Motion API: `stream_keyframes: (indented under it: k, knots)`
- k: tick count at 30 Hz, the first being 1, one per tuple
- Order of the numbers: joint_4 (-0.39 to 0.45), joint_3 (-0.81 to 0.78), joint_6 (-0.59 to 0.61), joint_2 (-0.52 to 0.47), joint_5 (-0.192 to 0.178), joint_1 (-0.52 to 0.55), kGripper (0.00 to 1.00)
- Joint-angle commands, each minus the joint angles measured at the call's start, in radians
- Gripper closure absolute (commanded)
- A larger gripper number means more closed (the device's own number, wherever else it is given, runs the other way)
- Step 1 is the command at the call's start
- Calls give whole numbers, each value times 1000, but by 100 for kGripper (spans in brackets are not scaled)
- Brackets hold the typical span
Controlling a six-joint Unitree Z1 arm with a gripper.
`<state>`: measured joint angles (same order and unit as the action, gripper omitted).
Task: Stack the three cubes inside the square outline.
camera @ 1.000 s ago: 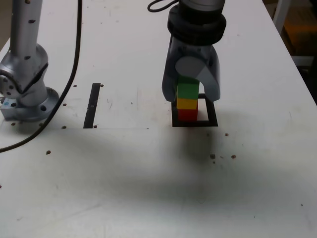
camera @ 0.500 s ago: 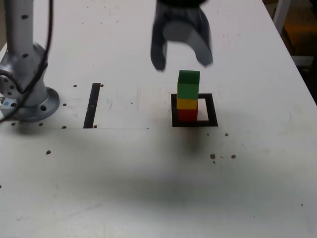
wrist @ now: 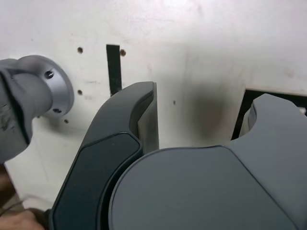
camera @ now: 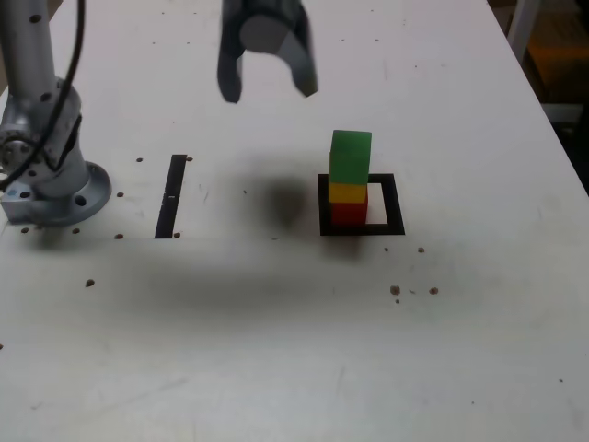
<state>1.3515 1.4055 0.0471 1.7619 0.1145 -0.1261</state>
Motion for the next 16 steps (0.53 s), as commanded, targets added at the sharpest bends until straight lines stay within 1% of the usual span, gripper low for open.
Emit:
stream_keyframes:
  k: [1,3,6,10,12,14,16]
  knots:
    - [-38,-95,-9,8,10,-7,28]
    - [-101,-169,-27,17,26,-17,28]
    - [-171,-247,-45,29,47,-23,28]
    - [-234,-316,-63,39,72,-24,28]
    - [-270,-352,-78,43,89,-24,28]
    - [-318,-398,-103,50,114,-24,28]
    - [-347,-424,-120,55,130,-24,28]
